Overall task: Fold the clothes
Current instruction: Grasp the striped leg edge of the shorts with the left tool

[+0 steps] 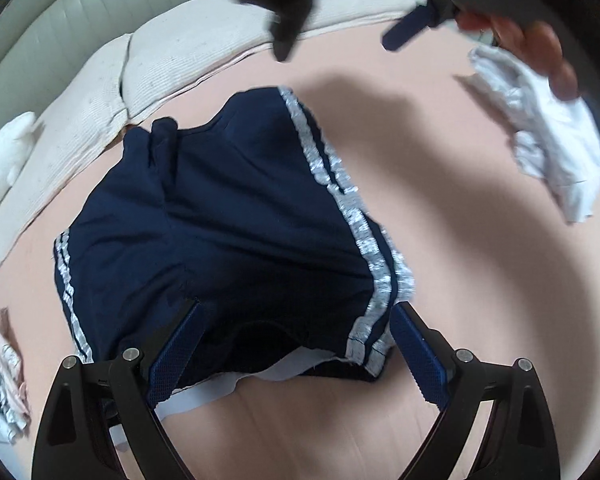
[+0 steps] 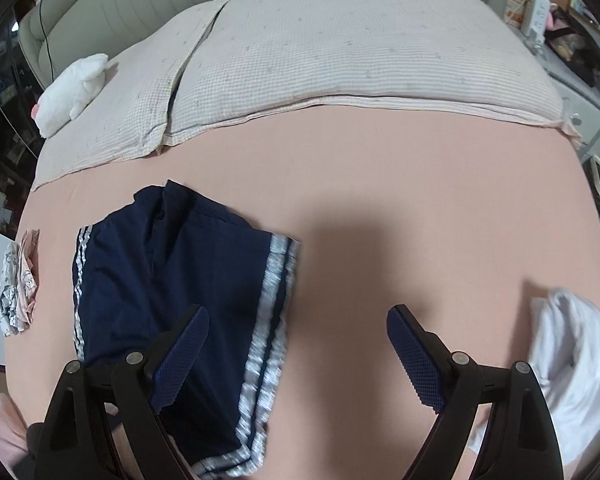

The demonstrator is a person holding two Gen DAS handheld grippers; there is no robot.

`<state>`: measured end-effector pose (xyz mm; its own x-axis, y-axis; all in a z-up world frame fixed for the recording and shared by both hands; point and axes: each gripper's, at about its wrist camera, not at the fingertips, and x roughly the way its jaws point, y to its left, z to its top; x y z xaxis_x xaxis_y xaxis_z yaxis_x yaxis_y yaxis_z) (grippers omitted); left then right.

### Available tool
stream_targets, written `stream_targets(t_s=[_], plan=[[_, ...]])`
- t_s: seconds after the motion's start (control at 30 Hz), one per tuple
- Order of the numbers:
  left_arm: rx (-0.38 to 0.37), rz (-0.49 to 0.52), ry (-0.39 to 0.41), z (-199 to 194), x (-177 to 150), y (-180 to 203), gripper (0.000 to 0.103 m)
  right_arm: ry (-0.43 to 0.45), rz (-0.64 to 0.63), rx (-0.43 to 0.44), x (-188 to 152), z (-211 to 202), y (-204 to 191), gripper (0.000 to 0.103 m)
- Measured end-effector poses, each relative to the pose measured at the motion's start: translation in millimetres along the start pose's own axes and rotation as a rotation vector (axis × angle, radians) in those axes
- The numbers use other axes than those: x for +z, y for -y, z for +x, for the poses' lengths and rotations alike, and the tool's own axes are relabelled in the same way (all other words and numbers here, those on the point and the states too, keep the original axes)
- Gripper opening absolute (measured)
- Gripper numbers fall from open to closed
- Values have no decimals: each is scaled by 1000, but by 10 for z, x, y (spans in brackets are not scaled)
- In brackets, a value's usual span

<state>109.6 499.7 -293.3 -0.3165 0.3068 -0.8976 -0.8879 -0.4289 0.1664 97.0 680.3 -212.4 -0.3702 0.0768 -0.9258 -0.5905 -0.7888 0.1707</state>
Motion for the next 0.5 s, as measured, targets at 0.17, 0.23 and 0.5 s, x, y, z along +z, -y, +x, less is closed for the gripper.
stream_targets(t_s=[0.17,0.23,0.5], plan=[[136,-10,-1,146,-77,139,94,-24,1,67,99,222,-138,91],[224,21,8,184,-122,203,94,-33,-18,82,125,309,-192,91],[267,72,90,91,-165,322,94,-64,83,134,151,704,-41,81]])
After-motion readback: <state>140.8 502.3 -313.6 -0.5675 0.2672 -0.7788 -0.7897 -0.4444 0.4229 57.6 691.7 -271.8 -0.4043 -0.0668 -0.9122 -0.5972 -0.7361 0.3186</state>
